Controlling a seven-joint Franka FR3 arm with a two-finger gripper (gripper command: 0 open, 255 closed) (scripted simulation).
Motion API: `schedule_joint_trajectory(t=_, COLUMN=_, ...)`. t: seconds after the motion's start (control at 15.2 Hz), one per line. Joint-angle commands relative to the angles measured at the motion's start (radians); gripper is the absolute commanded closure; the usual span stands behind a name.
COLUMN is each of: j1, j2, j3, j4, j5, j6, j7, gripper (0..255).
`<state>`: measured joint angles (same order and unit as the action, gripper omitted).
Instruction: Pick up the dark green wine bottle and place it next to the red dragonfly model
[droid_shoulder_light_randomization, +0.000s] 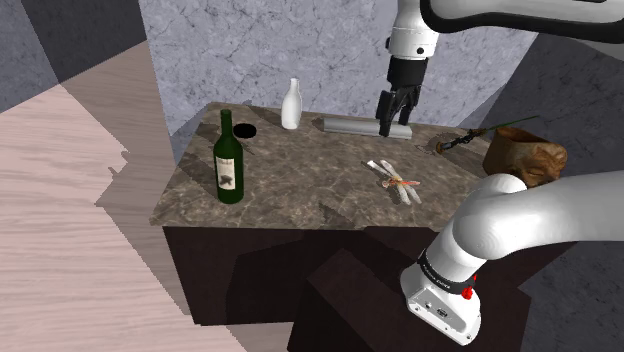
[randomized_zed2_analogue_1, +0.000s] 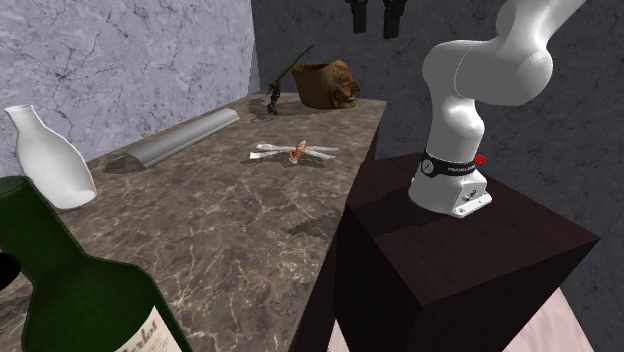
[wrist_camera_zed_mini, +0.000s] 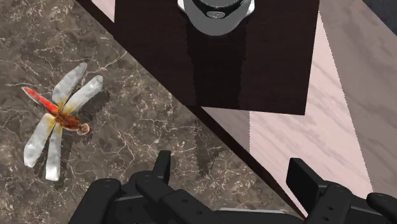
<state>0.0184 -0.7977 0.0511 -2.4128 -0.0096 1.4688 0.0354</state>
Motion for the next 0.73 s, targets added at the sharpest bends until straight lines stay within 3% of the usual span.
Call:
schedule_joint_trajectory(t=0.0, j1=0.0, j2=0.0, j3=0.0, j4=0.0, j5=0.0, j6=0.0, j7=0.0, gripper=0)
schedule_joint_trajectory(t=0.66, j1=0.039, j2=0.315, j3=0.071, j4=0.135, j5=0.031, j6=0.258, j7=0.021, gripper=0)
